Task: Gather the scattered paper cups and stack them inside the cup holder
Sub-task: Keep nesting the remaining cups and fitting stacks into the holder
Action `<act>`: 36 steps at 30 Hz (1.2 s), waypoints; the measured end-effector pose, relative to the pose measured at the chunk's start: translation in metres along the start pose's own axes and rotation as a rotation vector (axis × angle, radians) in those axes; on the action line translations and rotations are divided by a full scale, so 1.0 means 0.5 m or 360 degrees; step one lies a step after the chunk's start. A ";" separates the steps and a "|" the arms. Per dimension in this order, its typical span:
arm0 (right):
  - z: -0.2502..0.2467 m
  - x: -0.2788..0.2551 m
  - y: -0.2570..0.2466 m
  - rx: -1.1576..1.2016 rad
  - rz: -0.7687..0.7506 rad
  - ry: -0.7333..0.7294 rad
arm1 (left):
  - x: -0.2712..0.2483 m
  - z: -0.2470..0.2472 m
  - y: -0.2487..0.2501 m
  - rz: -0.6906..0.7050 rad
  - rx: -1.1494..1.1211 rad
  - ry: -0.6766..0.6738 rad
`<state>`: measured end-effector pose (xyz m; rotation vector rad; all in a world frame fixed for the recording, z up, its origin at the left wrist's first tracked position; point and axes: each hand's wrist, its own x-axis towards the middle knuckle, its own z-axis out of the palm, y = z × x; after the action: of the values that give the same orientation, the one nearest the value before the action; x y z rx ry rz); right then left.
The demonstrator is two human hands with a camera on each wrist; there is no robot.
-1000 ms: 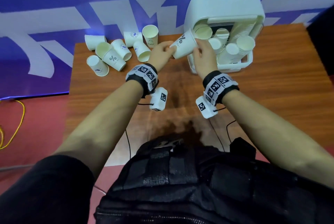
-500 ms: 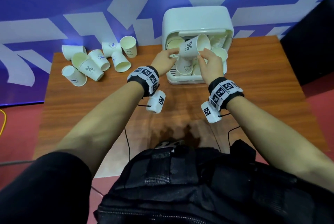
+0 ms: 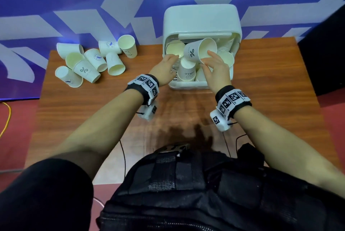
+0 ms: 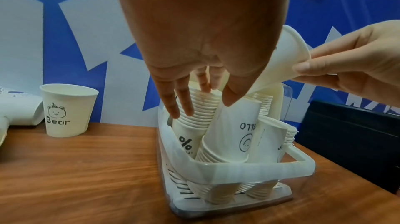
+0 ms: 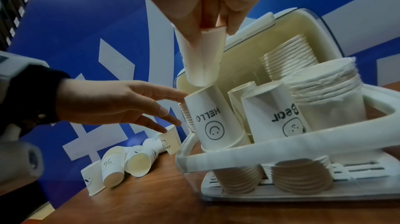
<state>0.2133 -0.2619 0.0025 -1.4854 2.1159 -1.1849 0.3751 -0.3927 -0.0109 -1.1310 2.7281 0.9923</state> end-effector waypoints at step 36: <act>0.089 0.102 -0.010 -0.0688 -0.0435 -0.0671 | -0.042 0.008 -0.043 0.0298 -0.0017 0.0617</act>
<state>0.2238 -0.3275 -0.0104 -2.0478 1.9875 -0.4260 0.4038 -0.3887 -0.0206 -1.1988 3.1868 0.8855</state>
